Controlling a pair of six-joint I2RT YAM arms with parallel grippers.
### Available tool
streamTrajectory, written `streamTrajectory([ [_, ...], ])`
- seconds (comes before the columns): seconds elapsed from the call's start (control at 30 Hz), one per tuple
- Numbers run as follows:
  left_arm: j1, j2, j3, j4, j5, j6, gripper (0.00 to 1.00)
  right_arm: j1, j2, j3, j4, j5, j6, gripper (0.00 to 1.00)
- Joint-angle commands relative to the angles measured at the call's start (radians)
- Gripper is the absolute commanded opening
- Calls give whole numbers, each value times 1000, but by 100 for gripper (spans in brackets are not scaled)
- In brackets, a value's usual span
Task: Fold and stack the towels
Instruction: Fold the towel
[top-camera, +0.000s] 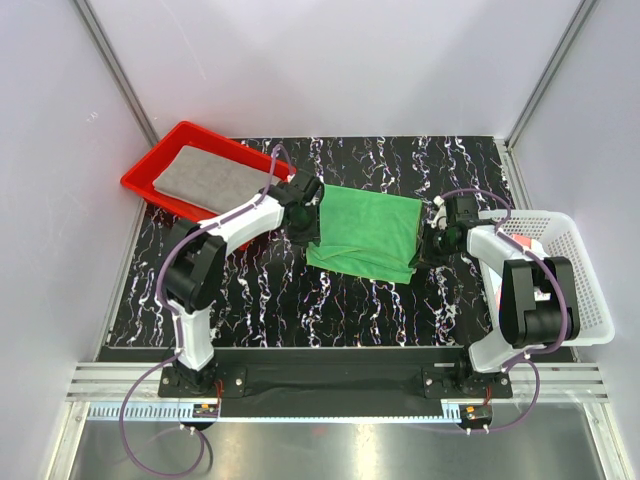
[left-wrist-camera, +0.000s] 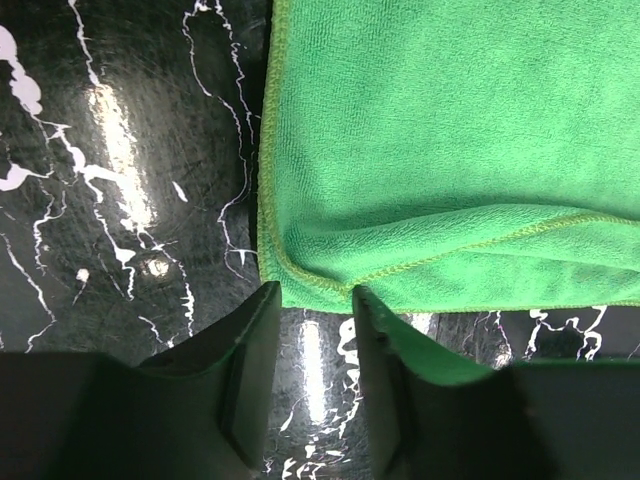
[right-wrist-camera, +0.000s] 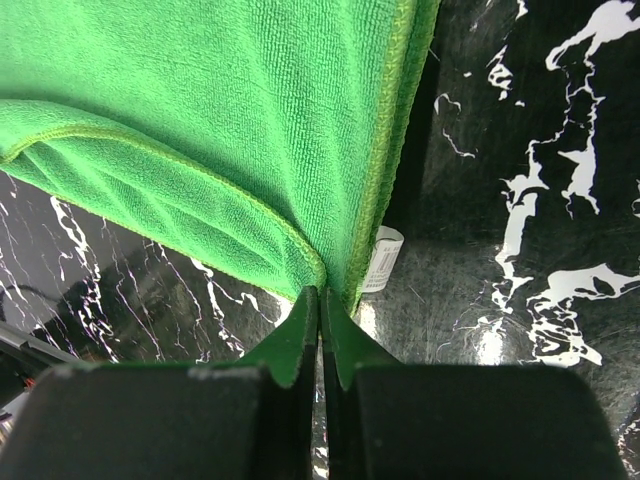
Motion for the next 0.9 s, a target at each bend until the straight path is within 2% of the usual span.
streamTrajectory([
  [0.0,-5,31,15,38,-1,-24,36,-3,-44,10,23,-14,3,4],
  [0.07,-5,41,29,32,2,-32,30,-3,-42,8,23,-10,4,4],
  [0.13,-5,60,40,19,3,-41,27,-3,-39,7,22,-8,4,5],
  [0.67,-6,95,51,1,-18,-50,29,-3,-42,14,20,1,-4,5],
  [0.87,-8,94,55,-10,-23,-38,24,-1,-39,22,17,6,-4,5],
])
